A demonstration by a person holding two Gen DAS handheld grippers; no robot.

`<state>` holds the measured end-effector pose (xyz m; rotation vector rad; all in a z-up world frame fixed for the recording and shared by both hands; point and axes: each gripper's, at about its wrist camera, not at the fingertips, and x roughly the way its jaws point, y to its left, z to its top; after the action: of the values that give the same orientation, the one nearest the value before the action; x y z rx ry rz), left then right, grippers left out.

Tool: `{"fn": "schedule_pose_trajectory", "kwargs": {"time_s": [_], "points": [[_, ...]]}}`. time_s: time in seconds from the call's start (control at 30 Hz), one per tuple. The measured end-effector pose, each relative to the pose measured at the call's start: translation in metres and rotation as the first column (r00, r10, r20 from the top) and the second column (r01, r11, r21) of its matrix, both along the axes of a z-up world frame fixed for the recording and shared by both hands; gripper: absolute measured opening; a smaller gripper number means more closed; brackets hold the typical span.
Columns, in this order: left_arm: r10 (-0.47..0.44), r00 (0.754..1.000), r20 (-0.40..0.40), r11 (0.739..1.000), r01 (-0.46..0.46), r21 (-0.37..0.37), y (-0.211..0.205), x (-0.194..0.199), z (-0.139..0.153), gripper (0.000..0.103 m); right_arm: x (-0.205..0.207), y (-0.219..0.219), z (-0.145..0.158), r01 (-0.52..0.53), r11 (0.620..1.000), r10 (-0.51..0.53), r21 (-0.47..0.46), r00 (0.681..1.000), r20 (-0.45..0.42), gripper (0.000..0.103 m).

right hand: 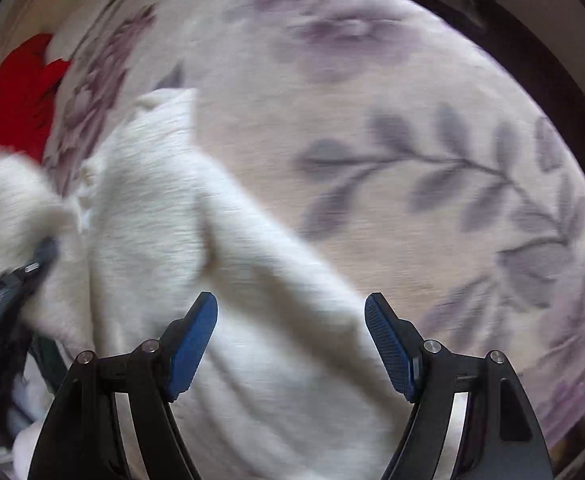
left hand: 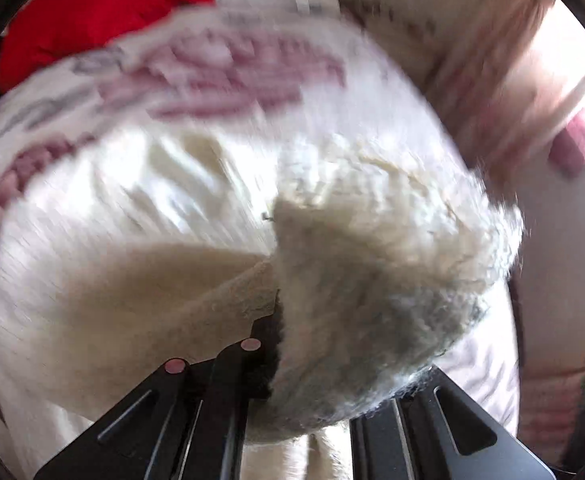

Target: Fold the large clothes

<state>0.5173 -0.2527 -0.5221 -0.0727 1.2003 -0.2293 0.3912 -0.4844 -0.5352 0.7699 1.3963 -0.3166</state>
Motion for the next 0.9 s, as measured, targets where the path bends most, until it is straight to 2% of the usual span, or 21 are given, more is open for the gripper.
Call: {"fn": "schedule_pose_trajectory", "kwargs": {"time_s": [0.03, 0.1, 0.13, 0.17, 0.2, 0.23, 0.33, 0.4, 0.5, 0.57, 0.63, 0.7, 0.73, 0.83, 0.9], "points": [[-0.019, 0.999, -0.048, 0.999, 0.020, 0.028, -0.005, 0.007, -0.013, 0.010, -0.004, -0.007, -0.002, 0.000, 1.000, 0.000, 0.003, 1.000, -0.008, 0.078], [-0.050, 0.996, -0.071, 0.997, 0.055, 0.062, -0.010, 0.003, -0.024, 0.027, -0.008, -0.021, -0.004, -0.008, 1.000, 0.009, 0.022, 1.000, -0.016, 0.078], [-0.076, 0.994, -0.076, 0.996, 0.080, 0.049, -0.010, -0.004, -0.023, 0.050, -0.007, -0.024, -0.005, -0.018, 0.999, 0.018, 0.031, 1.000, -0.021, 0.078], [-0.095, 0.992, -0.082, 0.995, 0.098, 0.035, -0.009, -0.008, -0.020, 0.080, -0.009, -0.030, -0.004, -0.026, 0.999, 0.027, 0.037, 0.999, -0.022, 0.078], [-0.107, 0.990, -0.086, 0.993, 0.110, 0.028, -0.010, -0.012, -0.018, 0.091, -0.012, -0.036, -0.002, -0.033, 0.999, 0.033, 0.040, 0.999, -0.019, 0.078], [-0.118, 0.990, -0.081, 0.993, 0.120, 0.018, 0.002, -0.010, -0.012, 0.095, -0.010, -0.041, 0.002, -0.041, 0.998, 0.042, 0.043, 0.999, -0.004, 0.078], [-0.127, 0.989, -0.079, 0.992, 0.126, -0.013, 0.033, -0.026, 0.010, 0.095, 0.004, -0.044, 0.014, -0.057, 0.997, 0.055, 0.054, 0.997, 0.046, 0.078], [-0.091, 0.994, -0.063, 0.996, 0.092, 0.007, 0.058, -0.033, 0.018, 0.095, 0.023, -0.034, 0.023, -0.068, 0.995, 0.063, 0.068, 0.995, 0.078, 0.079], [-0.010, 1.000, -0.027, 0.994, 0.012, 0.108, 0.113, -0.032, 0.023, 0.095, 0.056, -0.023, 0.032, -0.086, 0.988, 0.069, 0.132, 0.989, 0.130, 0.079], [0.066, 0.998, -0.012, 0.981, -0.062, 0.181, 0.155, -0.034, 0.026, 0.095, 0.080, -0.012, 0.035, -0.110, 0.977, 0.081, 0.180, 0.983, 0.164, 0.081], [0.138, 0.990, -0.029, 0.966, -0.128, 0.225, 0.192, -0.028, 0.017, 0.095, 0.112, 0.009, 0.033, -0.191, 0.962, 0.154, 0.193, 0.970, 0.189, 0.088], [0.204, 0.978, -0.051, 0.946, -0.183, 0.266, 0.223, -0.020, 0.003, 0.095, 0.133, 0.029, 0.027, -0.261, 0.957, 0.244, 0.130, 0.961, 0.134, 0.088], [0.243, 0.969, -0.056, 0.934, -0.218, 0.284, 0.241, -0.015, -0.003, 0.095, 0.146, 0.042, 0.022, -0.315, 0.942, 0.304, 0.115, 0.947, 0.098, 0.088], [0.302, 0.953, -0.031, 0.913, -0.279, 0.296, 0.272, -0.013, 0.002, 0.095, 0.153, 0.068, 0.028, -0.413, 0.903, 0.402, 0.121, 0.910, 0.104, 0.088], [0.323, 0.946, -0.024, 0.906, -0.302, 0.297, 0.283, -0.007, -0.001, 0.095, 0.152, 0.082, 0.028, -0.486, 0.871, 0.481, 0.071, 0.874, 0.076, 0.088]]}}
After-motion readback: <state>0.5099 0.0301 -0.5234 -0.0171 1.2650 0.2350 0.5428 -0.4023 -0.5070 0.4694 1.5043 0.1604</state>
